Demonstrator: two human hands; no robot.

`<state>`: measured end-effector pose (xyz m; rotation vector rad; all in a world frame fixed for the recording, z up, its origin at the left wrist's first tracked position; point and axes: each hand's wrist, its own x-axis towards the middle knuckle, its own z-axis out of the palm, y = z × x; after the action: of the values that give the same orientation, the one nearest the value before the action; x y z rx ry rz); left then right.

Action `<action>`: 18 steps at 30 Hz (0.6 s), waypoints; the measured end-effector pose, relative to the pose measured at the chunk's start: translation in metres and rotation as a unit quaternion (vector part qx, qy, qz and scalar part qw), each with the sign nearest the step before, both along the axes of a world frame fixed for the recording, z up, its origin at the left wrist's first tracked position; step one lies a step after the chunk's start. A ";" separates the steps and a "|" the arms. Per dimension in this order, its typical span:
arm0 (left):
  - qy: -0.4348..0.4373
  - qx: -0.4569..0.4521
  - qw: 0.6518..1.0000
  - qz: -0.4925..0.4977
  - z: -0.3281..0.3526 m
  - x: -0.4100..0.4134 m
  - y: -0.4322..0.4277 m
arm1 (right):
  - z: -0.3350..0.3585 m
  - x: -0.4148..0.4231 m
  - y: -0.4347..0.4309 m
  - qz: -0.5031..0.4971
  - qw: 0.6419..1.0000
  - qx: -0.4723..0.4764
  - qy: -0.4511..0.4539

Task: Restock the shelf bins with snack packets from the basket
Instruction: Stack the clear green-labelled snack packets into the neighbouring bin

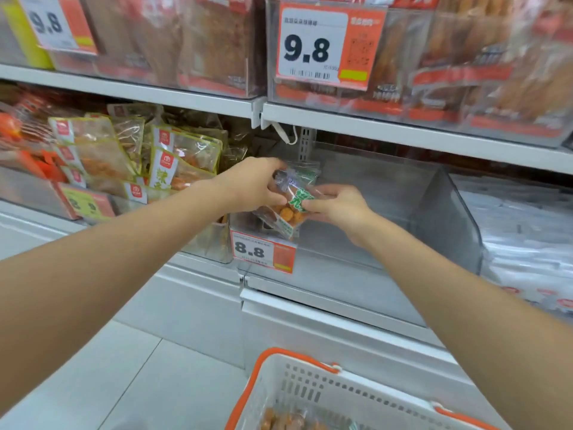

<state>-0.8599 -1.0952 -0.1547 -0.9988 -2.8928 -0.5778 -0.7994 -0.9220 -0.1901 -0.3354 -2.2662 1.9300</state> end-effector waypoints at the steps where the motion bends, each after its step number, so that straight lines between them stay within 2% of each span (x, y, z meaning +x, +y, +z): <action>1: 0.067 -0.065 0.996 -0.002 0.000 -0.002 0.002 | -0.005 -0.005 0.000 0.005 1.000 0.010 -0.010; 3: 0.212 -0.178 0.961 0.005 -0.005 -0.005 0.007 | -0.017 -0.014 0.002 0.009 0.999 0.045 -0.028; 5: 0.280 -0.246 0.928 0.011 -0.010 -0.008 0.009 | -0.029 -0.022 0.005 0.014 0.995 0.092 -0.046; 8: 0.253 -0.291 0.922 0.013 -0.014 -0.013 0.006 | -0.040 -0.030 0.005 0.015 0.983 0.172 -0.061; 13: 0.262 -0.314 0.912 0.031 -0.020 -0.014 0.006 | -0.039 -0.031 -0.001 0.042 0.972 0.225 -0.055; 18: 0.260 -0.317 0.911 0.042 -0.020 -0.012 0.005 | -0.039 -0.028 -0.006 0.079 0.956 0.267 -0.092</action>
<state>-0.8720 -1.0898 -0.1749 -0.8733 -2.6150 0.5969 -0.8269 -0.9276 -0.2294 -0.2756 -2.8922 1.3010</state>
